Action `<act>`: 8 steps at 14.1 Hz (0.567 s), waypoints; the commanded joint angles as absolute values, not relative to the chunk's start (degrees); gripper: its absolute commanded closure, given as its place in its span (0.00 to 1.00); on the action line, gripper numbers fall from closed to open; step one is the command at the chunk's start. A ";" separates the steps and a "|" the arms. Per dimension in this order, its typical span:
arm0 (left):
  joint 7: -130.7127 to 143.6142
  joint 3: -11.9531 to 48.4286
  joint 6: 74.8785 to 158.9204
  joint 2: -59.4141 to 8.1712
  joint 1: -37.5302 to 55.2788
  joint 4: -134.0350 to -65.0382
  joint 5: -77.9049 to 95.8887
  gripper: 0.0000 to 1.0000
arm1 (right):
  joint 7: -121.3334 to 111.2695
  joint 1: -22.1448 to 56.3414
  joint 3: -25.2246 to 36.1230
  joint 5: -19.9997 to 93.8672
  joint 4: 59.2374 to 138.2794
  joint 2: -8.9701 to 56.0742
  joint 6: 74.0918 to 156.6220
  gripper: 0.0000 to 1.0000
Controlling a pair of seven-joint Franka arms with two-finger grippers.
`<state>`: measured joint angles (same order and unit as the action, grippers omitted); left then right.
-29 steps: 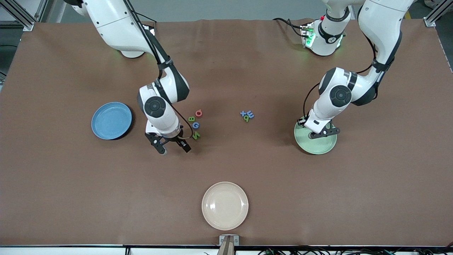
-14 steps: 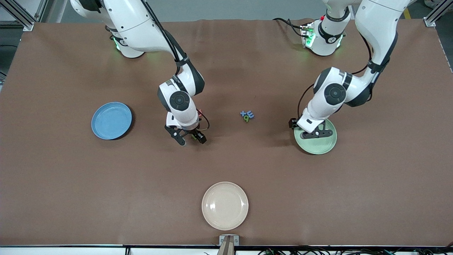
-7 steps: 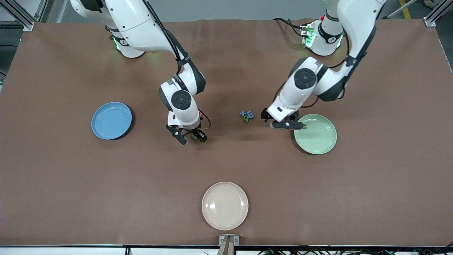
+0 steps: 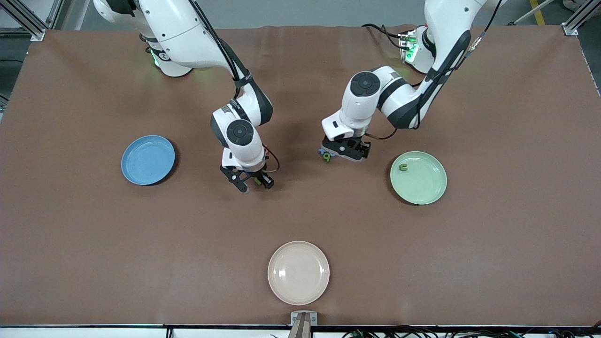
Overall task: Sort uppercase to blue plate, lowercase to green plate
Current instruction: 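Open the left gripper over the green plate while the right gripper grasps Z, then carry the green Z to the blue plate while the left gripper grasps m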
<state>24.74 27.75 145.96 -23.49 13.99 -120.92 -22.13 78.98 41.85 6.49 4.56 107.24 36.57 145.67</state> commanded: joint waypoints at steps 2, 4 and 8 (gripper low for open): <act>12.33 27.69 146.34 -27.85 15.56 -117.95 -28.28 0.01 | 79.72 41.66 7.03 4.04 106.79 37.09 146.25 0.44; 12.04 27.77 146.34 -29.61 15.64 -117.69 -28.74 0.00 | 79.72 41.75 7.03 4.04 106.79 37.09 146.25 0.48; 10.73 27.77 146.34 -32.60 16.17 -116.73 -29.00 0.05 | 79.54 41.75 7.03 3.43 106.79 37.09 146.08 0.77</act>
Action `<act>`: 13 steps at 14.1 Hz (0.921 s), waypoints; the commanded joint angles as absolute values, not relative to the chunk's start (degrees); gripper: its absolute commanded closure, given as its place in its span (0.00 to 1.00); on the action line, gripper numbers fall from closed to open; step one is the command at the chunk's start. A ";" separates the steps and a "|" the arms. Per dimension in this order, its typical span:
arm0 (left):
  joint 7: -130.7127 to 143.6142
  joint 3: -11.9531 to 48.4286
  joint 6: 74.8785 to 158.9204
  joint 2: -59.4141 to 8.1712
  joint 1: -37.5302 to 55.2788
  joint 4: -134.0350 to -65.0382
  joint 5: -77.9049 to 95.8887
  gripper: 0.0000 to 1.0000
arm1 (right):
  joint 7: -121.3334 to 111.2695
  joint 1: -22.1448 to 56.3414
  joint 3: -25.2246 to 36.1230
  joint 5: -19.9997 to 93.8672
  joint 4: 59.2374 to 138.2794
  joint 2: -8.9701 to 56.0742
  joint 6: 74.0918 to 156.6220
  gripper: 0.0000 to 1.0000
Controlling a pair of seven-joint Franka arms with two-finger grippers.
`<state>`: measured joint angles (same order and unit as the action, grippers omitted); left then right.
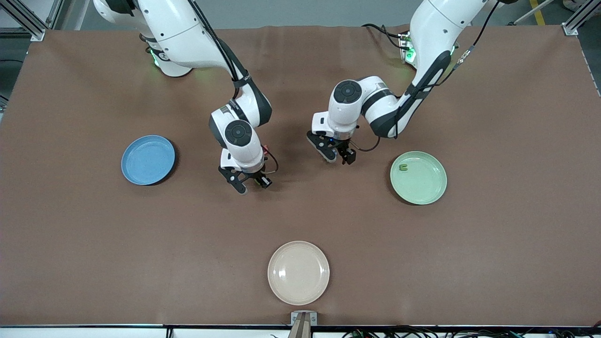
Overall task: Sort uppercase to blue plate, lowercase to green plate
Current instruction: 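Carry the green Z to the blue plate while the left gripper grasps m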
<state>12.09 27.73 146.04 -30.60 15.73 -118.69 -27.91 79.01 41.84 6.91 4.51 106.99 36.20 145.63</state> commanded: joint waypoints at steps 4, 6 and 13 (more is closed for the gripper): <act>8.61 27.86 146.34 -34.01 16.61 -116.02 -28.92 0.07 | 78.14 40.53 7.55 2.02 106.79 36.39 145.11 0.99; 9.05 27.86 146.34 -34.28 16.61 -116.28 -28.57 0.07 | 72.37 38.60 8.00 2.02 106.70 33.68 139.87 1.00; 9.14 27.86 146.08 -34.80 16.61 -116.72 -28.39 0.24 | 50.66 28.31 8.00 2.02 115.02 19.27 129.11 1.00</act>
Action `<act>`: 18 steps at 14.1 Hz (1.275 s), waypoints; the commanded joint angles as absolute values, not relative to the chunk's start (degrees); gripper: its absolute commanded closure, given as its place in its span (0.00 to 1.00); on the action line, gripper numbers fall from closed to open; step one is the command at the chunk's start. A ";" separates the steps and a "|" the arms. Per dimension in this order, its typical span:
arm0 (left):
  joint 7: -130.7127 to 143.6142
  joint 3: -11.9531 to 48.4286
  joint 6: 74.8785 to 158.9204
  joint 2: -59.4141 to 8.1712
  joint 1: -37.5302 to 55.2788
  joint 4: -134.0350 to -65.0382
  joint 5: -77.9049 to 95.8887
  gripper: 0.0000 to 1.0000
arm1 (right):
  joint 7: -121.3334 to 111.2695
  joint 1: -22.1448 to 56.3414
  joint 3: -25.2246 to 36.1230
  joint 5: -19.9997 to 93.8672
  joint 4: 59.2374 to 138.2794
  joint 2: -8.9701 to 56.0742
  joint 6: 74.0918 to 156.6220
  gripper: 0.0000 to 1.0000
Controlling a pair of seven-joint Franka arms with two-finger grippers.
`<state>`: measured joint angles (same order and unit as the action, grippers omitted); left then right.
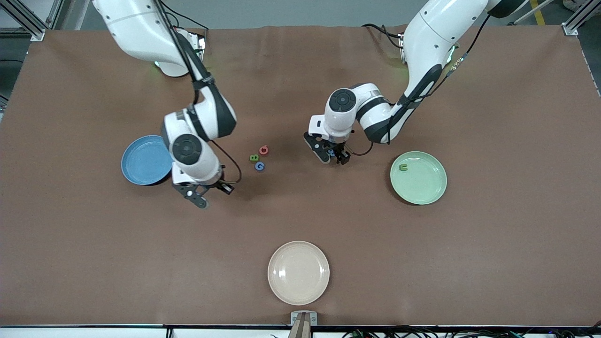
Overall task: Sort uppercase to blue plate, lowercase to green plate
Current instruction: 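Carry the green Z to the blue plate while the left gripper grasps m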
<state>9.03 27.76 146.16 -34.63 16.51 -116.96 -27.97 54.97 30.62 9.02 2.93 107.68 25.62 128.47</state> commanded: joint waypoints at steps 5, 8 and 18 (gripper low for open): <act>9.05 27.95 145.81 -34.72 16.61 -117.07 -28.30 0.41 | 33.17 18.13 8.00 2.02 128.56 6.88 130.25 1.00; 9.05 27.95 145.81 -34.72 16.52 -117.33 -28.30 0.59 | 23.15 11.62 7.91 2.02 134.28 2.74 132.44 1.00; 7.82 31.62 145.37 -29.36 11.71 -121.02 -28.21 0.80 | 13.36 3.87 7.82 2.11 151.08 5.36 158.38 1.00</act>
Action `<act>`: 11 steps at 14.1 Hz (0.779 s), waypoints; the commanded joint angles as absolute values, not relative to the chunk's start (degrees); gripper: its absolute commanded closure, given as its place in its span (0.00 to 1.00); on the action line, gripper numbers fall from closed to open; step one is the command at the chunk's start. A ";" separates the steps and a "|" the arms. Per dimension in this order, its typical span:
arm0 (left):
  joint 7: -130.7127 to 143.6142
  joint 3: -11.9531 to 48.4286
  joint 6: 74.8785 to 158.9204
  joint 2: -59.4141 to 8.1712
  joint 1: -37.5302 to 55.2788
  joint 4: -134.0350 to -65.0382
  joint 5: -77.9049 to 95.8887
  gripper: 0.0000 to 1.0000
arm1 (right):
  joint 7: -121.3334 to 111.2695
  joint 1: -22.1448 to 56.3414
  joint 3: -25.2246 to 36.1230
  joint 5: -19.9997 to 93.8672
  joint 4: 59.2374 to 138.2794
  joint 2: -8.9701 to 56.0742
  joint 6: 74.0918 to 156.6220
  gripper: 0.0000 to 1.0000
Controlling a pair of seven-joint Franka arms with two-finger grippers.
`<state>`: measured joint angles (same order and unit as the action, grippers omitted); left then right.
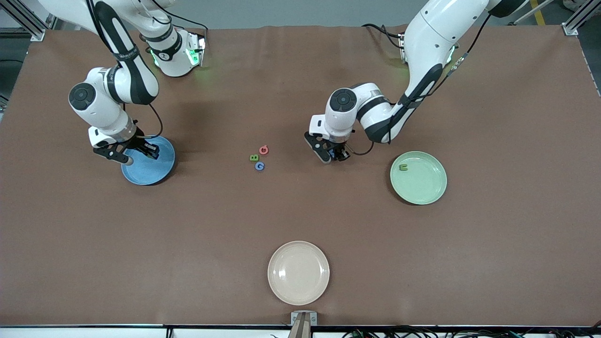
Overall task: Sort uppercase to blue plate, lowercase to green plate
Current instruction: 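Drop the Z onto the blue plate while the left gripper carries m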
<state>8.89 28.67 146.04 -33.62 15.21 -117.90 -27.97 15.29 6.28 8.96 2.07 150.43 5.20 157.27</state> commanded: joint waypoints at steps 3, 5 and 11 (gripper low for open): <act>5.72 40.93 141.96 -29.09 0.31 -122.43 -28.21 0.80 | 13.27 3.87 7.74 2.20 150.91 6.23 158.29 1.00; 3.44 47.34 140.11 -29.09 -9.01 -123.31 -28.21 0.80 | 13.27 4.30 7.65 2.20 150.56 7.20 158.29 0.99; 3.34 50.27 137.37 -28.92 -21.16 -122.61 -29.00 0.80 | 13.27 5.10 7.38 2.72 150.03 7.65 157.85 0.97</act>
<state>2.68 49.34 138.26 -30.25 -18.27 -122.03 -28.00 14.04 5.19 7.83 2.09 150.21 7.66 157.67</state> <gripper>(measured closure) 0.599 0.648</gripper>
